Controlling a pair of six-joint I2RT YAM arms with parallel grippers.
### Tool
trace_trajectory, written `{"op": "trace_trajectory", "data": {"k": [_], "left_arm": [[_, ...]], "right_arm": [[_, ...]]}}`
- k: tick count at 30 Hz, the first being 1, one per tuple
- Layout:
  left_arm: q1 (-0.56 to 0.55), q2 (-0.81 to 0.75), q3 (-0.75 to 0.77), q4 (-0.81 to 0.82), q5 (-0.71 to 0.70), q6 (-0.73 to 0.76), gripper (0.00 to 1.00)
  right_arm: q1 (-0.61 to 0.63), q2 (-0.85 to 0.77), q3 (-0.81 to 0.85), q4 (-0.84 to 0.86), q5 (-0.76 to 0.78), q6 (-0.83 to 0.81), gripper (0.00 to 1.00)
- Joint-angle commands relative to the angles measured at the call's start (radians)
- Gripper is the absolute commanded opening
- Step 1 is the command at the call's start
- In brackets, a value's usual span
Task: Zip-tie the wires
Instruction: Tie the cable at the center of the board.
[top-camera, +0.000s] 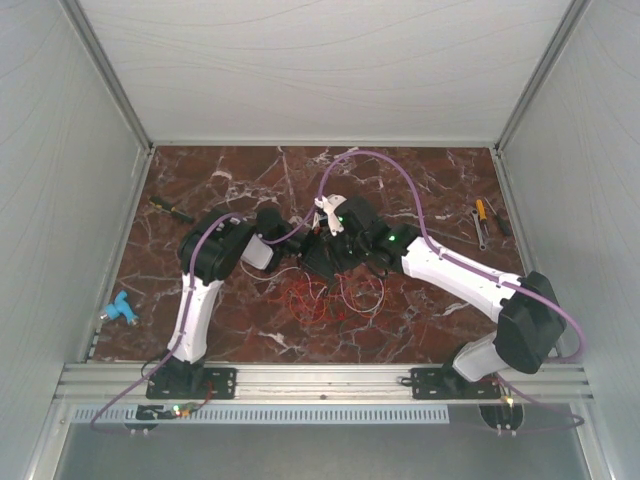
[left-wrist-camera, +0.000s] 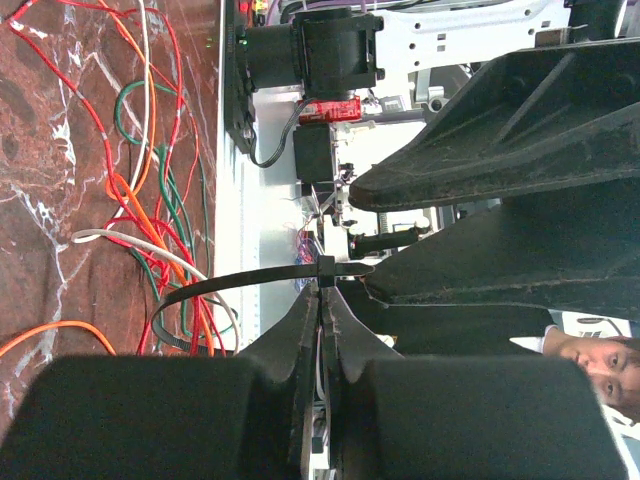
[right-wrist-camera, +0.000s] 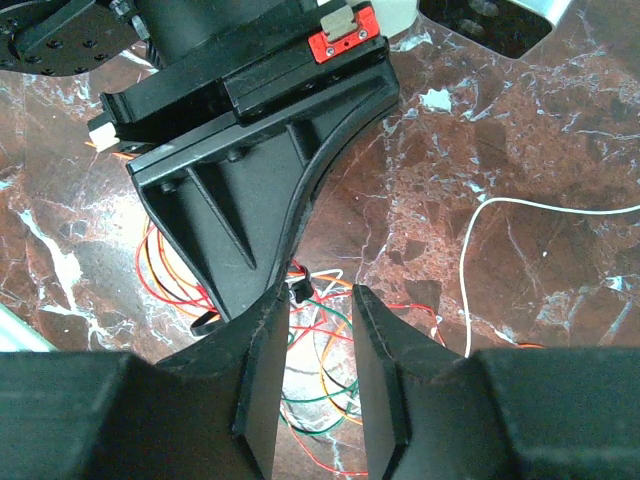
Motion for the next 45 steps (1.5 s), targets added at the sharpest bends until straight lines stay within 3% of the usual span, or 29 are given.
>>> {"op": "trace_trajectory", "data": {"k": [1,13,18,20,21,45], "left_arm": [[0.004,0.007,0.037,0.259,0.003,0.002,0.00],[0.004,0.008,0.037,0.259,0.002,-0.001,0.00],[0.004,0.007,0.038,0.259,0.002,-0.001,0.00],[0.004,0.007,0.037,0.259,0.002,-0.002,0.00],[0.004,0.007,0.039,0.259,0.002,-0.002,0.00],[0.004,0.051,0.041,0.259,-0.003,-0.008,0.00]], "right_arm": [[0.000,0.008,0.031,0.008,-0.023,-0.010,0.29],[0.008,0.027,0.032,0.029,-0.059,-0.009,0.27],[0.007,0.032,0.036,0.029,-0.033,-0.011,0.15],[0.007,0.030,0.036,0.030,-0.033,-0.016,0.01],[0.008,0.029,0.035,0.031,-0.032,-0.016,0.00],[0.062,-0.087,0.063,0.001,0.005,-0.041,0.00]]}}
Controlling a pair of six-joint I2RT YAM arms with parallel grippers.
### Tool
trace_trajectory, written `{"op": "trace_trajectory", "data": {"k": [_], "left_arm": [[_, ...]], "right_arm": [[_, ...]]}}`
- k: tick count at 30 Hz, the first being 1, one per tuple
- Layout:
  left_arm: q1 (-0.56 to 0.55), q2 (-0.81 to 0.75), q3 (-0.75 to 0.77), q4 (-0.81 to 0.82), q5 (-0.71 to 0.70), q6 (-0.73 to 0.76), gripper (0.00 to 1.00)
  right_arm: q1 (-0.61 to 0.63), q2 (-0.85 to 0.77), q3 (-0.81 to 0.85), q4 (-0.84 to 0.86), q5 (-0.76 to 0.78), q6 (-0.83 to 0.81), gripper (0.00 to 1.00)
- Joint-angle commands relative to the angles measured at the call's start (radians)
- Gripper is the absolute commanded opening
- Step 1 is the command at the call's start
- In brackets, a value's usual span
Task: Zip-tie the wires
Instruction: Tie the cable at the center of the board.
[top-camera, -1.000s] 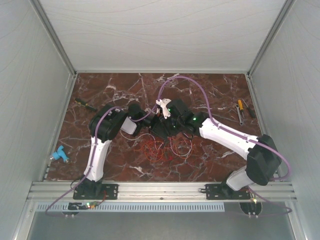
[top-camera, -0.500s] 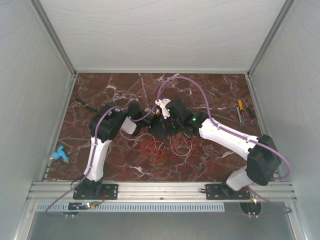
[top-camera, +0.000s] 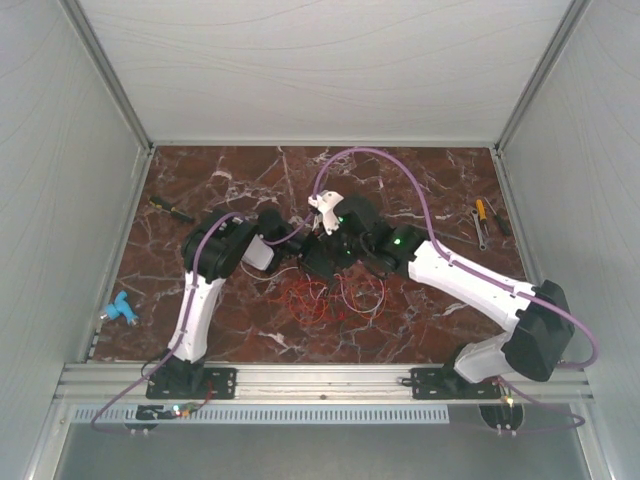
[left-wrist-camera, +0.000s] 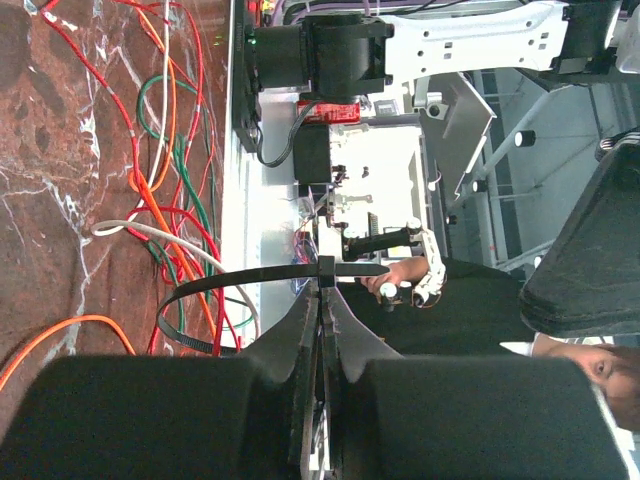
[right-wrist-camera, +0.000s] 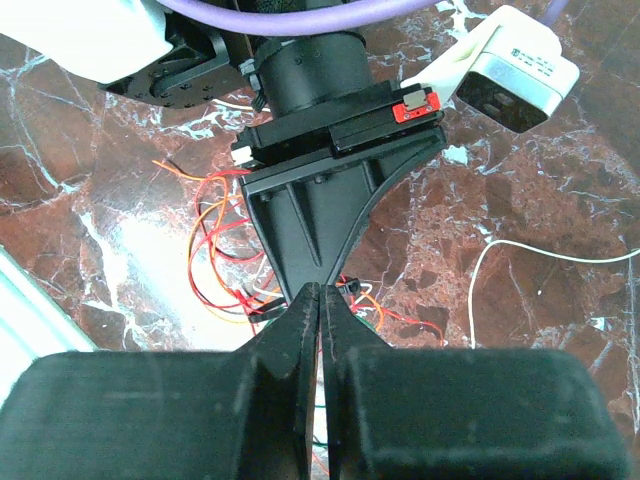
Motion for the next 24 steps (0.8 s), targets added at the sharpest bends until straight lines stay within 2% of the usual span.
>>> {"op": "trace_trajectory", "data": {"k": [1,4,5,7,8,9,12,17,21,24], "left_arm": [[0.004,0.016,0.029,0.259,-0.003,0.004,0.00],[0.004,0.015,0.031,0.259,-0.003,0.004,0.00],[0.003,0.016,0.032,0.259,-0.003,0.005,0.00],[0.003,0.013,0.031,0.259,-0.003,0.006,0.00],[0.003,0.011,0.030,0.259,-0.002,0.011,0.00],[0.003,0.008,0.028,0.259,-0.004,0.017,0.00],[0.003,-0.002,0.025,0.259,-0.010,0.027,0.00],[0.003,-0.009,0.029,0.259,-0.009,0.045,0.00],[0.003,-0.019,0.021,0.259,-0.026,0.072,0.00],[0.003,-0.030,0.005,0.259,-0.021,0.129,0.00]], "right_arm": [[0.009,-0.033,0.024,-0.008,0.023,0.002,0.00],[-0.006,-0.038,0.019,-0.016,0.036,0.058,0.00],[-0.023,-0.045,0.009,-0.010,0.028,0.088,0.05],[-0.077,-0.071,-0.033,0.024,-0.034,0.175,0.30],[-0.109,-0.085,-0.063,0.047,-0.067,0.222,0.40],[-0.137,-0.101,-0.091,0.070,-0.094,0.275,0.45],[-0.204,-0.125,-0.168,0.140,-0.182,0.396,0.47],[-0.286,-0.125,-0.256,0.239,-0.365,0.467,0.48],[-0.308,-0.139,-0.261,0.243,-0.371,0.519,0.48],[-0.312,-0.141,-0.252,0.218,-0.311,0.587,0.49]]}}
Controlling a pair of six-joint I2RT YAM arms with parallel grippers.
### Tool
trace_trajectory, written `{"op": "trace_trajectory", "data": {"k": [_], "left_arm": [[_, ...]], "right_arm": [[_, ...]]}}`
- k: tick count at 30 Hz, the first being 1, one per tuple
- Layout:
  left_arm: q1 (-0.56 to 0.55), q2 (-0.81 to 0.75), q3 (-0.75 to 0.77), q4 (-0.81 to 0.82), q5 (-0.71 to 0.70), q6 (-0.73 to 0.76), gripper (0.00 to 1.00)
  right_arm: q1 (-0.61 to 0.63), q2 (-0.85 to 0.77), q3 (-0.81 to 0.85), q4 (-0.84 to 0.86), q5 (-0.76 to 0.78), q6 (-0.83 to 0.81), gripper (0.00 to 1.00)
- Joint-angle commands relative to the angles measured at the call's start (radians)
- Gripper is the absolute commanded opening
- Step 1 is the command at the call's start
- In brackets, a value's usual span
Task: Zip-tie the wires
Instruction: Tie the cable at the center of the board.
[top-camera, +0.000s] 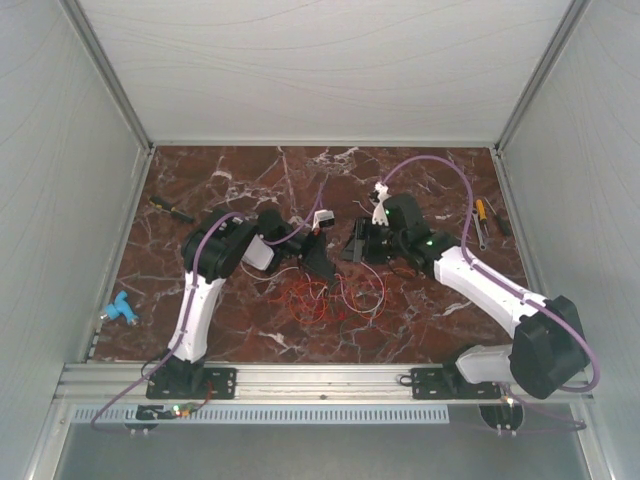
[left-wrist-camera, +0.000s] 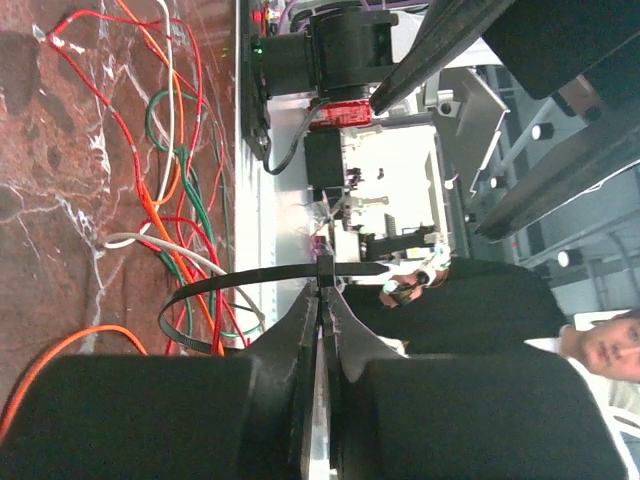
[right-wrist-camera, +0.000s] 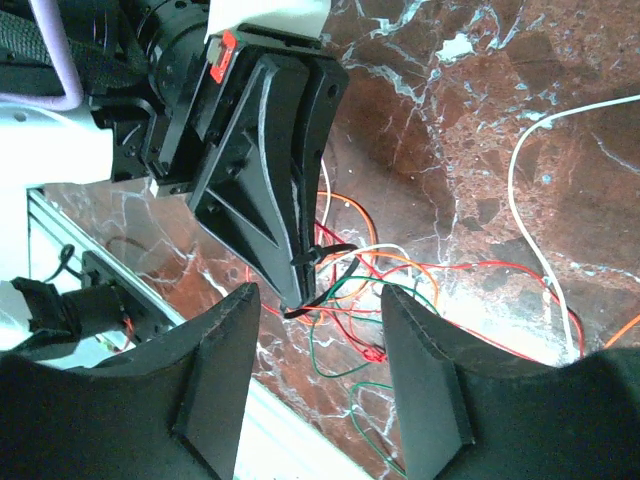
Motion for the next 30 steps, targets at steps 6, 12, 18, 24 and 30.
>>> {"op": "trace_trajectory", "data": {"k": [6,12,18,24,30], "left_arm": [[0.003,-0.081,-0.037,0.259,-0.010,0.282,0.00],[0.004,-0.091,-0.041,0.259,0.020,0.389,0.00],[0.004,-0.108,-0.059,0.259,0.017,0.511,0.00],[0.004,-0.139,-0.072,0.259,-0.011,0.633,0.00],[0.004,-0.187,-0.084,0.258,0.004,0.810,0.00]], "right_arm": [[-0.103,-0.002,0.079,-0.134,-0.015,0.258,0.50],[-0.192,0.104,0.218,-0.388,-0.151,0.369,0.45],[-0.172,0.216,0.281,-0.498,-0.309,0.551,0.47],[-0.124,0.298,0.390,-0.617,-0.323,0.576,0.52],[-0.097,0.343,0.455,-0.684,-0.301,0.575,0.51]]}}
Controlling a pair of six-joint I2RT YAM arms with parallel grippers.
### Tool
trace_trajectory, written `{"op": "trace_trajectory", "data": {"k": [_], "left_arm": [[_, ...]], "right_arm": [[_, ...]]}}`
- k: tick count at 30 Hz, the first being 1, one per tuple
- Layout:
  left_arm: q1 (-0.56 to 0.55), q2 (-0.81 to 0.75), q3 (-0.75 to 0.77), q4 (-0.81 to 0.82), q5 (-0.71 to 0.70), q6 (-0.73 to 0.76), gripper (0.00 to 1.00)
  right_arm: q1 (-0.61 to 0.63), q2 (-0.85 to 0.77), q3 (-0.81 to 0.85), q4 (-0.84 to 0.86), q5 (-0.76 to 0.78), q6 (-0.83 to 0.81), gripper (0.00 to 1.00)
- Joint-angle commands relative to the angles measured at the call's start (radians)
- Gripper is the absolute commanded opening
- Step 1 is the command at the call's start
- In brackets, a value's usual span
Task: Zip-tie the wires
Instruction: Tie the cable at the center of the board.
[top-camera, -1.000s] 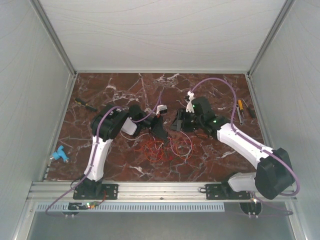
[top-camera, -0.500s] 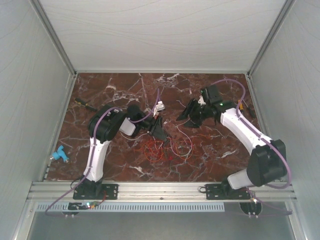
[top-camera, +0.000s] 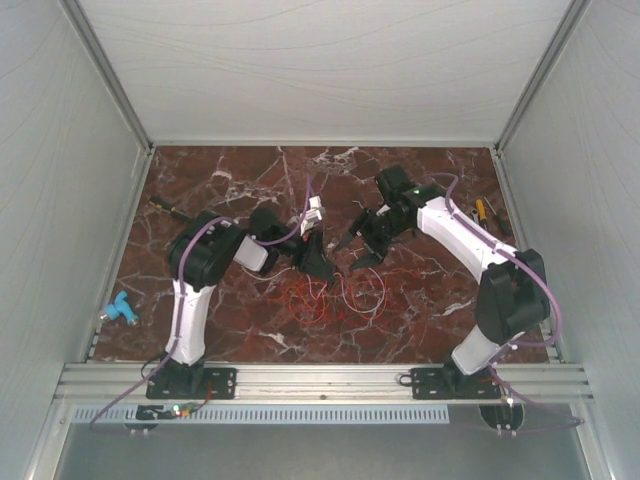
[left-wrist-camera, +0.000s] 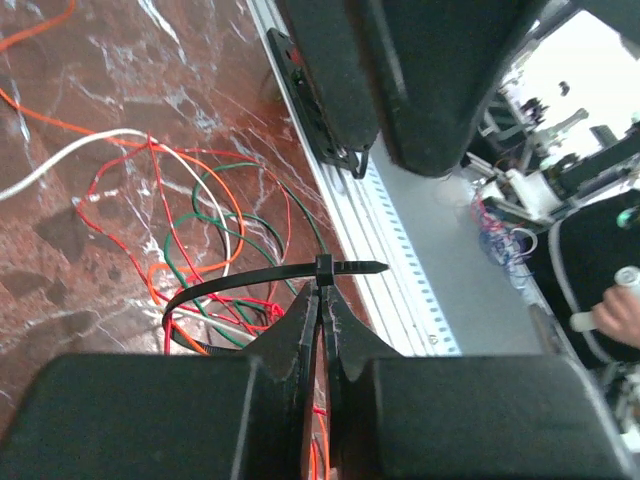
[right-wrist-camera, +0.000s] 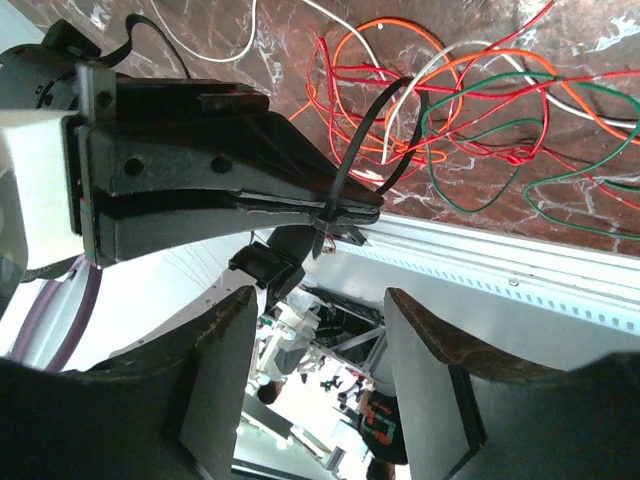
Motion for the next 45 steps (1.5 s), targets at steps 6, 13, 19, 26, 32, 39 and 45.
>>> {"op": "trace_trajectory", "data": {"k": [6,13,19,26,32,39,45], "left_arm": [[0.004,-0.066,0.018,0.259,0.027,0.276,0.00],[0.003,-0.089,0.022,0.259,0.083,0.339,0.00],[-0.013,-0.090,0.023,0.259,0.110,0.348,0.00],[-0.019,-0.086,0.022,0.259,0.125,0.343,0.00],[-0.020,-0.084,0.023,0.259,0.135,0.342,0.00],[-0.026,-0.080,0.032,0.259,0.154,0.340,0.00],[-0.028,-0.082,0.037,0.259,0.157,0.338,0.00]], "right_arm": [[0.030,0.049,0.065,-0.128,-0.023,0.006,0.45],[0.036,0.070,0.084,-0.154,0.000,0.001,0.38],[0.059,0.099,0.099,-0.150,0.021,0.008,0.38],[0.065,0.133,0.130,-0.141,0.036,0.000,0.38],[0.071,0.153,0.131,-0.135,0.047,-0.009,0.37],[0.070,0.163,0.135,-0.135,0.058,-0.018,0.27],[0.070,0.171,0.138,-0.136,0.059,-0.024,0.22]]}}
